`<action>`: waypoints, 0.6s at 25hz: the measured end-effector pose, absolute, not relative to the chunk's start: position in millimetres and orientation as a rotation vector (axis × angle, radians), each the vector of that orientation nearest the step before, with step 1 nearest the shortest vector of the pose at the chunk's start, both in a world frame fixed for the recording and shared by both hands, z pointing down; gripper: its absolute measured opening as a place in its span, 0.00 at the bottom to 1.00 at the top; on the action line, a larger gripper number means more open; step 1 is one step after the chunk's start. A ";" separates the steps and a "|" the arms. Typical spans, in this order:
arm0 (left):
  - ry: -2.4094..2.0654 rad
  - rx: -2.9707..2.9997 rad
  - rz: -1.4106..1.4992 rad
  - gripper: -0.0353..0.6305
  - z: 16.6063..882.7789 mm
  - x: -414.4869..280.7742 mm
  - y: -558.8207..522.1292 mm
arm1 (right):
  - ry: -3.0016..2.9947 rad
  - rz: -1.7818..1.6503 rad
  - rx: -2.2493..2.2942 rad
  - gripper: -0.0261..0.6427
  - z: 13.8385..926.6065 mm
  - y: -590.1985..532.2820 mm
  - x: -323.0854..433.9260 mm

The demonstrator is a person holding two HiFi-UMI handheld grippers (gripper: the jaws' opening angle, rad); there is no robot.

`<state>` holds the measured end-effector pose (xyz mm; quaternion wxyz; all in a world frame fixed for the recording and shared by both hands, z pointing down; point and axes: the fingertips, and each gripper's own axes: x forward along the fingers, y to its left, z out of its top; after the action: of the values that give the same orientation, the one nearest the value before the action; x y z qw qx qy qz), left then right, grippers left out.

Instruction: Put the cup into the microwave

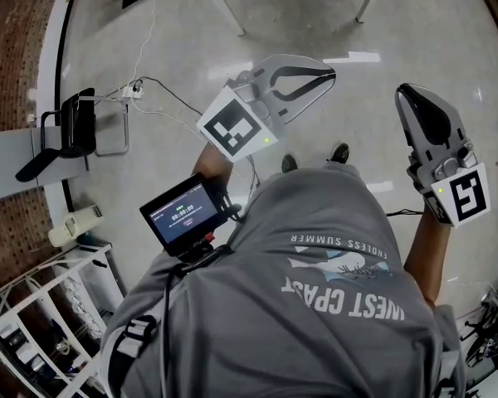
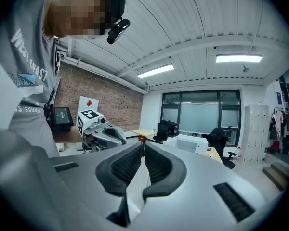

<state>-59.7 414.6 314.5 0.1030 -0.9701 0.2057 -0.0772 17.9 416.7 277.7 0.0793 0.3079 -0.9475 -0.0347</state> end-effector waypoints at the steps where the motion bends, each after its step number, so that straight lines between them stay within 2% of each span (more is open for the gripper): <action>1: 0.612 -2.864 -0.227 0.09 317.8 -53.9 410.0 | -2.835 -0.100 0.923 0.07 282.7 411.9 24.8; 10: 0.618 -2.866 -0.248 0.09 303.9 -30.6 388.4 | -2.826 -0.080 0.914 0.07 272.0 385.1 48.1; 15: 0.556 -2.845 -0.336 0.09 345.1 19.6 355.1 | -2.843 -0.098 0.913 0.07 313.4 352.4 93.5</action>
<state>19.6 355.1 345.1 0.1114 -0.9688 0.1895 -0.1145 93.5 352.4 313.4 0.0769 0.3047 -0.9488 -0.0326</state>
